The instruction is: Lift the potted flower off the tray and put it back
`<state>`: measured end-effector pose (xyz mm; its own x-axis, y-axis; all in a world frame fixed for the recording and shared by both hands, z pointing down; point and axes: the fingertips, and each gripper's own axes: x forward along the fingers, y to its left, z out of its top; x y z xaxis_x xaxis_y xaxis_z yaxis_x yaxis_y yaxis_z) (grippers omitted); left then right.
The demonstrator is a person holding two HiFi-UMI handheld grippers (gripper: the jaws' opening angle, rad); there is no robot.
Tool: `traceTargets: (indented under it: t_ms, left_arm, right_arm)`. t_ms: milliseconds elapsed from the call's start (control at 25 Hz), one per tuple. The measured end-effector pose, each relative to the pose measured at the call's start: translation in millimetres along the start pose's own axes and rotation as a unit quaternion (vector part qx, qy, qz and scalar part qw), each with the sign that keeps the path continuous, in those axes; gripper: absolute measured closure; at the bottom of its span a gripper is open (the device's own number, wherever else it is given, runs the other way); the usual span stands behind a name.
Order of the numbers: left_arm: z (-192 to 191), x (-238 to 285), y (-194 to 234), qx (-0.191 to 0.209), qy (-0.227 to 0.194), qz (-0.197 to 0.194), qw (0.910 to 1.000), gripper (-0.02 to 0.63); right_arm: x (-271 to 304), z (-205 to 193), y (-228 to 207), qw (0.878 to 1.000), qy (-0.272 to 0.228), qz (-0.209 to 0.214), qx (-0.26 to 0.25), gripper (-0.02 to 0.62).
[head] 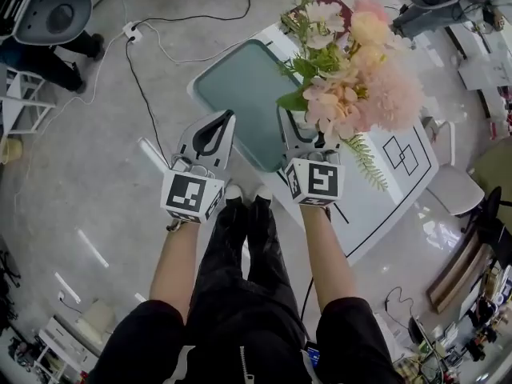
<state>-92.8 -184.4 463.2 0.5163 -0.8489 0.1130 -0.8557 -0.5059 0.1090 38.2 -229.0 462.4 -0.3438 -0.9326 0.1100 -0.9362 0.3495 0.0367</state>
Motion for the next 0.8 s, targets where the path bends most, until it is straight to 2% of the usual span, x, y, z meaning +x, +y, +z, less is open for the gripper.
traceTargets:
  t_ms: [200,440,800]
  left_arm:
    - [9,22,-24,0.01,0.006,-0.025,0.9996,0.601]
    - [30,6,-70,0.024,0.004,-0.041,0.9988,0.601]
    - [18,30,-66,0.015,0.011,-0.046,0.9988,0.601]
  right_arm:
    - [-32,18,-22,1.0,0.001,-0.027,0.003,0.222]
    - [-103,46,-25,0.999,-0.006,-0.052,0.013,0.222]
    - [-113,37,-37,0.997,-0.003,-0.074,0.012,0.222]
